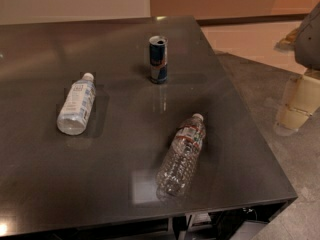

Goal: Place water bottle upright

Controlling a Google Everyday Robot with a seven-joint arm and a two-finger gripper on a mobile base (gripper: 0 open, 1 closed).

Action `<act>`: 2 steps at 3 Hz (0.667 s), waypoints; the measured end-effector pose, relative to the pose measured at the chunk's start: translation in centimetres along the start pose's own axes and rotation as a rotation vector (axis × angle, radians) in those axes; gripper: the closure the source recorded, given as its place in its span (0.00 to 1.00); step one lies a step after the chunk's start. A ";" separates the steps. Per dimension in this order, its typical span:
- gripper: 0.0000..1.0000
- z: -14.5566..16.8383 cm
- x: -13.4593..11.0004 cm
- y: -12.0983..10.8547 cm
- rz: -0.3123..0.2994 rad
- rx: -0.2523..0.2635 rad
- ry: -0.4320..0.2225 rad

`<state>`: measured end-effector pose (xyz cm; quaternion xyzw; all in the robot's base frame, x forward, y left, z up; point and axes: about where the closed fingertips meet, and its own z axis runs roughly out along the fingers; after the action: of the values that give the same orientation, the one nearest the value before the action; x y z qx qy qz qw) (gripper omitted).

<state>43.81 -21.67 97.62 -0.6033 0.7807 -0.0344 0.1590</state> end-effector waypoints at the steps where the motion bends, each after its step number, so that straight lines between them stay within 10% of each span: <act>1: 0.00 0.0 0.0 0.0 0.000 0.000 0.000; 2: 0.00 0.0 -0.6 0.0 -0.026 0.000 -0.006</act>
Offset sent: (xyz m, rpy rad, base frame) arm 0.0029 0.0124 -0.0021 -0.0042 0.0124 0.0672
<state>43.95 -21.11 97.77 -0.6134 0.7724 -0.0344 0.1609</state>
